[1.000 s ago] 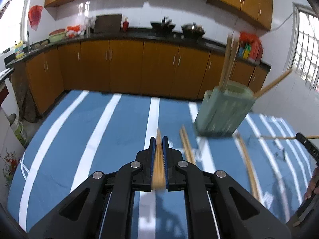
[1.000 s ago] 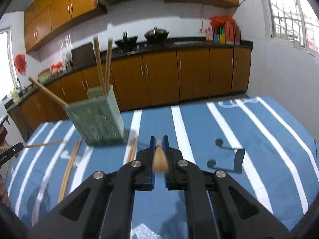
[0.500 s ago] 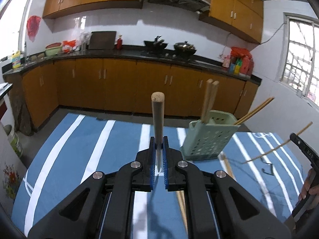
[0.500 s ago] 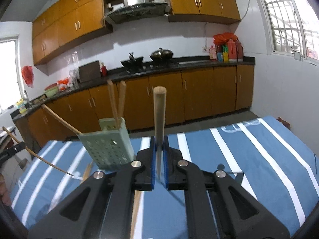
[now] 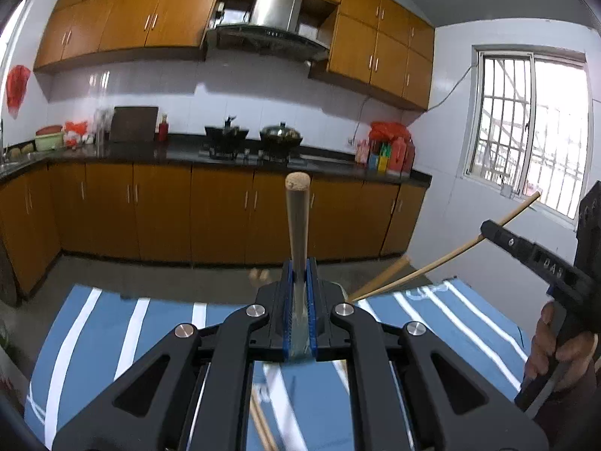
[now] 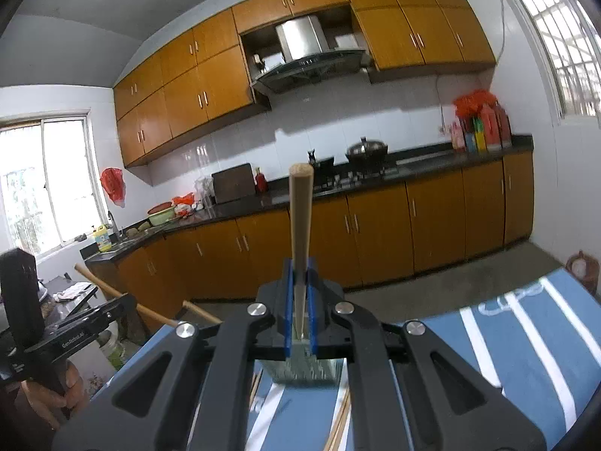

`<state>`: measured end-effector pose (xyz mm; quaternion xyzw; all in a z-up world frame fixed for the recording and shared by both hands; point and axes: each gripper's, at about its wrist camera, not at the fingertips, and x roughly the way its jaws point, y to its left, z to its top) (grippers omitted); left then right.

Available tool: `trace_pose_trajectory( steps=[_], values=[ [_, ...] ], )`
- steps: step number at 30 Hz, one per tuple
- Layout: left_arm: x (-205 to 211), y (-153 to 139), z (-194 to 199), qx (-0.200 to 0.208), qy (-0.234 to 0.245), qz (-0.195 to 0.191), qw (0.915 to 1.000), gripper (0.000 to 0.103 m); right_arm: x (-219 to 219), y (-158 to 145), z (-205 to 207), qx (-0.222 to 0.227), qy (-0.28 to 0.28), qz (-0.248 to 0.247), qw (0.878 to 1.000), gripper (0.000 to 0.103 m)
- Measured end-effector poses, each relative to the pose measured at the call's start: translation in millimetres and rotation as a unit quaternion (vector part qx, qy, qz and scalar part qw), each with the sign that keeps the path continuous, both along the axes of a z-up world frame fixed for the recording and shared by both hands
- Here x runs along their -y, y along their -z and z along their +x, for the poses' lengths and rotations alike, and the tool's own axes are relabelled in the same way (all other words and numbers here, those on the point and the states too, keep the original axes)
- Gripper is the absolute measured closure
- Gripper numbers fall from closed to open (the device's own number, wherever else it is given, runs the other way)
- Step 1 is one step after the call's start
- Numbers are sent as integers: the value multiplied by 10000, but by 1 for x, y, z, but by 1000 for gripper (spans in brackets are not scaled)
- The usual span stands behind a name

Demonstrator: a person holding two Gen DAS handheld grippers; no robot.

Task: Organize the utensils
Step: 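Lower both chopsticks into the green holder and open both tools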

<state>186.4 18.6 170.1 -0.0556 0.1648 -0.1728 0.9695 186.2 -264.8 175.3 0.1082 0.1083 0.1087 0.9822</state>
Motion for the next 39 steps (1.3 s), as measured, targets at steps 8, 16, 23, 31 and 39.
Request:
trace_pose_trajectory(
  steps=[8, 16, 23, 31, 39],
  values=[
    [21, -2, 45, -65, -223, 209, 9995, 96, -22, 11, 53, -317, 72, -335, 9989, 95],
    [25, 23, 68, -541, -172, 287, 9980, 96, -34, 33, 95, -793, 11, -540, 9954, 95],
    [28, 36, 78, -715, -183, 291, 9968, 96, -40, 45, 108, -1008, -14, -482, 9937, 93],
    [25, 30, 76, -635, -296, 201, 9973, 88, -35, 40, 94, -847, 26, -401, 9956, 86],
    [9, 21, 52, -434, -417, -11, 9982, 88, -16, 38, 51, -598, 222, -456, 9969, 86]
  ],
)
